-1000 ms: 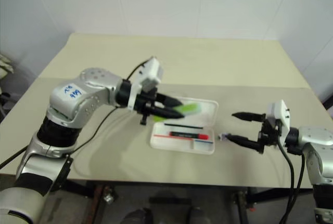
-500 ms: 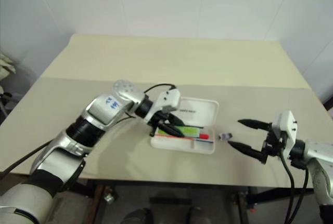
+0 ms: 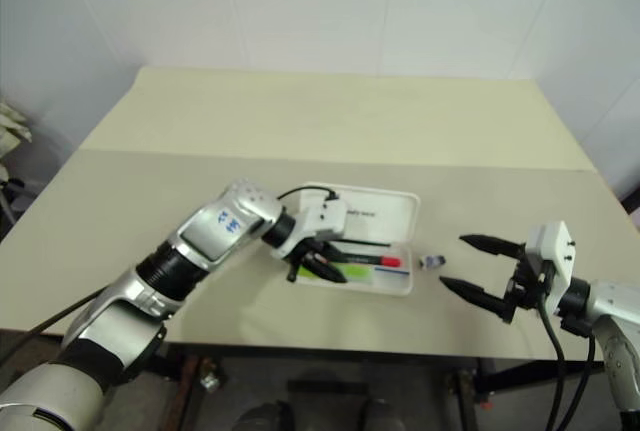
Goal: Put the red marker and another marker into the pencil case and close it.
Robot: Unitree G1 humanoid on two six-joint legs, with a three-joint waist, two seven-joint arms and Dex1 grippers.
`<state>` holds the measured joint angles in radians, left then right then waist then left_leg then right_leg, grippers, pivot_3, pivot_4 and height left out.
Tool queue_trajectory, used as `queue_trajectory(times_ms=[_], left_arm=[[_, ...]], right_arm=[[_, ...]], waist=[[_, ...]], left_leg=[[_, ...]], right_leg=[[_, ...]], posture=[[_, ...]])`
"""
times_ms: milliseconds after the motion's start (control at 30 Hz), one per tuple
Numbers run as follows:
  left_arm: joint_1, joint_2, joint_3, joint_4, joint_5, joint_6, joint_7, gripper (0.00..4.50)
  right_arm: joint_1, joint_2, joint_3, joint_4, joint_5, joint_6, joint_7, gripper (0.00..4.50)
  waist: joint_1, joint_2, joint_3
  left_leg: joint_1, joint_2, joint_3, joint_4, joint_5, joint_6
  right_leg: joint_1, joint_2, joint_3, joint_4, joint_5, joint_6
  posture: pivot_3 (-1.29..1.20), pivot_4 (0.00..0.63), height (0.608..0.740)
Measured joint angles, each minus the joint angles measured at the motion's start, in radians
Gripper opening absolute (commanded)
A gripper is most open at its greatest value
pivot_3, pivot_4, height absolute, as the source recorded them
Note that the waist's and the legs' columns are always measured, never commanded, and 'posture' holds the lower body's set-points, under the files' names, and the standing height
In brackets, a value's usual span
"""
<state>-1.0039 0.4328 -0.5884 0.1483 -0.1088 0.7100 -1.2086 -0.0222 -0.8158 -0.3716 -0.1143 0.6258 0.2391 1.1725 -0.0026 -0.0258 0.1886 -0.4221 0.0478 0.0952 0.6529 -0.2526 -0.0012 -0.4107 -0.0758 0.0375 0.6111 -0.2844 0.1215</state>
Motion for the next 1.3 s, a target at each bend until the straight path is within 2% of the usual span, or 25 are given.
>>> queue_trajectory(times_ms=[833,1167,1300], left_arm=[[0.0,-0.063,0.0,0.063,0.082,-0.054,0.016,1.08],[0.0,-0.071,0.0,0.082,0.105,-0.064,0.018,4.43],[0.0,-0.073,0.0,0.094,0.114,-0.066,0.018,4.49]], right_arm=[[0.049,0.0,-0.029,-0.048,0.02,0.023,-0.031,4.5],[0.051,0.0,-0.029,-0.055,0.022,0.024,-0.038,4.5],[0.051,0.0,-0.029,-0.055,0.022,0.025,-0.039,4.5]], waist=[[0.001,0.0,0.0],[0.001,0.0,0.0],[0.001,0.0,0.0]], left_leg=[[0.0,0.0,-0.001,0.001,0.0,0.0],[0.0,0.0,-0.001,0.001,0.0,0.0],[0.0,0.0,-0.001,0.002,0.0,0.0]], right_leg=[[0.0,0.0,-0.001,0.002,0.0,-0.001],[0.0,0.0,-0.001,0.002,0.0,-0.001],[0.0,0.0,-0.001,0.003,0.0,-0.001]], posture=[[0.0,0.15,0.74],[0.0,0.15,0.74],[0.0,0.15,0.74]])
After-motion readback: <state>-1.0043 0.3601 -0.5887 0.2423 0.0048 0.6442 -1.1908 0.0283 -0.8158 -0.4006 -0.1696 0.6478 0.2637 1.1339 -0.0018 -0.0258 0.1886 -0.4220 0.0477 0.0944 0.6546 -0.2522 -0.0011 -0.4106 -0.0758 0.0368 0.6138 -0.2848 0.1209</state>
